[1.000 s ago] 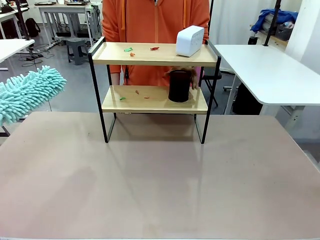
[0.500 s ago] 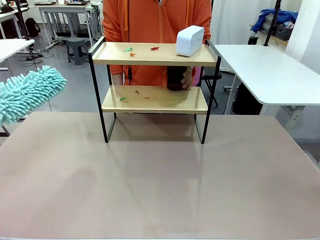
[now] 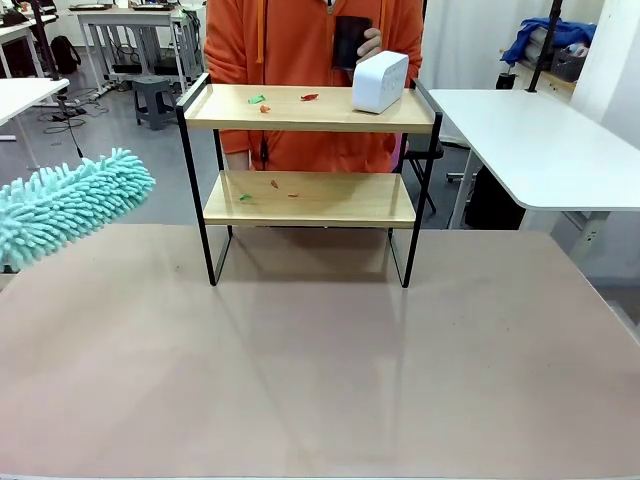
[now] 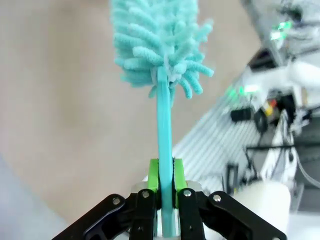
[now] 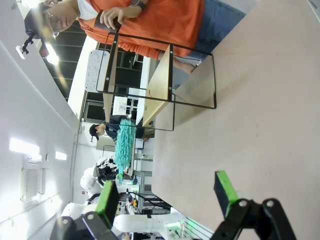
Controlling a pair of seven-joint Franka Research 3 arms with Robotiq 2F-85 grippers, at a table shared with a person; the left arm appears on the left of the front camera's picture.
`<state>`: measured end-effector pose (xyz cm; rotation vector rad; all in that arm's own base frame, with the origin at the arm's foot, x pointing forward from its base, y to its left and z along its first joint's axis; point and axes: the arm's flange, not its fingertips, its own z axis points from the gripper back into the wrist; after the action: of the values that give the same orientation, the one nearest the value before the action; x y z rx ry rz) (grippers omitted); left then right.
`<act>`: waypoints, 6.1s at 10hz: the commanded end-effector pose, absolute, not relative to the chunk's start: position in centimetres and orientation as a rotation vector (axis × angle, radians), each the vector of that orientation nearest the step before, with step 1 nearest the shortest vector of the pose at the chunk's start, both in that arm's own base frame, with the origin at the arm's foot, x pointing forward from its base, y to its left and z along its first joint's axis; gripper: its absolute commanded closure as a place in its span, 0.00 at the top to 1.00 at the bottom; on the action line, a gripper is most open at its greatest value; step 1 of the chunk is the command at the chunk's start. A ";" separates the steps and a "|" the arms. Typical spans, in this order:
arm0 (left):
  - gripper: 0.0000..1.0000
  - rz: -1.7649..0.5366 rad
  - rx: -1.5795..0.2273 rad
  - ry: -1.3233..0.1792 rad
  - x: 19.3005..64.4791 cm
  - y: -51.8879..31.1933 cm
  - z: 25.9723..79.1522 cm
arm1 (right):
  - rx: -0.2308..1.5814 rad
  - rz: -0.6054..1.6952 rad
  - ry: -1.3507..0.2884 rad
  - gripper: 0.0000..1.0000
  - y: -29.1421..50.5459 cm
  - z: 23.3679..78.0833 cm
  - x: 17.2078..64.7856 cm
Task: Clean the shelf.
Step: Clean the specific tier of the Shelf with the Duster once objects are removed.
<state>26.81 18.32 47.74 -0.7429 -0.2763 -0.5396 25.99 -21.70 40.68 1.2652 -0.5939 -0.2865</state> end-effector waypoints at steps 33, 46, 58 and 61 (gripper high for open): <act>0.13 -0.239 -0.487 -0.417 34.0 -11.2 50.9 | 1.271 -0.267 -0.624 1.00 -21.8 40.8 26.3; 0.13 -0.451 -0.446 -0.320 35.2 -16.1 49.5 | 1.271 -0.267 -0.624 1.00 -21.8 40.8 26.3; 0.13 -1.189 -0.973 -0.094 26.7 -6.8 55.5 | 1.271 -0.267 -0.624 1.00 -21.8 40.8 26.3; 0.13 -1.011 -1.075 -0.502 22.2 6.3 58.4 | 1.271 -0.267 -0.624 1.00 -21.8 40.8 26.3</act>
<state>23.08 2.94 58.56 -1.0085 -0.3376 -1.0702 25.95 -21.76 40.56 1.2651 -0.5930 -0.2867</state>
